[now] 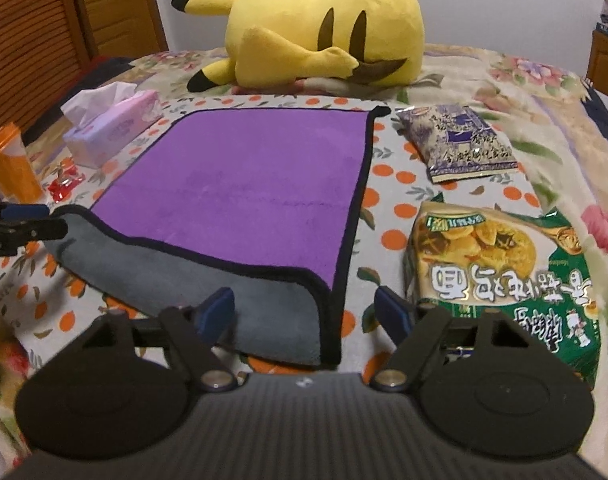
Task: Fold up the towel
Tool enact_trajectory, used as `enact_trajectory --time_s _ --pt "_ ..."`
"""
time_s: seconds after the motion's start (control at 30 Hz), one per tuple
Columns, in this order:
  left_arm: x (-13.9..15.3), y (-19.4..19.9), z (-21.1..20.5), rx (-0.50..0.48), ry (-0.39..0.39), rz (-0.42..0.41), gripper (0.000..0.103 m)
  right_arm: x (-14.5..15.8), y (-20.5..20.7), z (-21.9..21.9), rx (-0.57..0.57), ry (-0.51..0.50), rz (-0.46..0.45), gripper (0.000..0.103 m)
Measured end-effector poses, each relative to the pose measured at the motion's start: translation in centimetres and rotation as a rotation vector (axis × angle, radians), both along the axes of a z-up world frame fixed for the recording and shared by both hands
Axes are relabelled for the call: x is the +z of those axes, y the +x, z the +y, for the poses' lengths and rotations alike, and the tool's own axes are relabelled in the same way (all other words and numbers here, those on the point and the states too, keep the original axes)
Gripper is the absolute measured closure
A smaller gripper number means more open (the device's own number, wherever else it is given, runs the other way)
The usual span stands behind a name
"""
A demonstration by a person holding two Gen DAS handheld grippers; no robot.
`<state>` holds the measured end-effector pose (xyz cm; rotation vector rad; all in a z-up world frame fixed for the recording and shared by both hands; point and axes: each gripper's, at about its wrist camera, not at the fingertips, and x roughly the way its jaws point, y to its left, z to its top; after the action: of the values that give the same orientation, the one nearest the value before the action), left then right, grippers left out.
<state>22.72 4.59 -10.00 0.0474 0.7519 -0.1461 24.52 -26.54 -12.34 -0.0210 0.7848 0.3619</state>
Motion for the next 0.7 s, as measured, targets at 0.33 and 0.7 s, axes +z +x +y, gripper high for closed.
enact_trajectory --time_s 0.33,0.7 --pt "-0.12 -0.21 -0.14 -0.027 -0.008 0.031 0.076 -0.30 0.10 0.14 0.029 0.006 0.035 0.048" --pt "-0.22 -0.26 -0.32 -0.041 -0.006 0.043 0.094 -0.20 0.14 -0.02 0.041 -0.003 0.043 0.079"
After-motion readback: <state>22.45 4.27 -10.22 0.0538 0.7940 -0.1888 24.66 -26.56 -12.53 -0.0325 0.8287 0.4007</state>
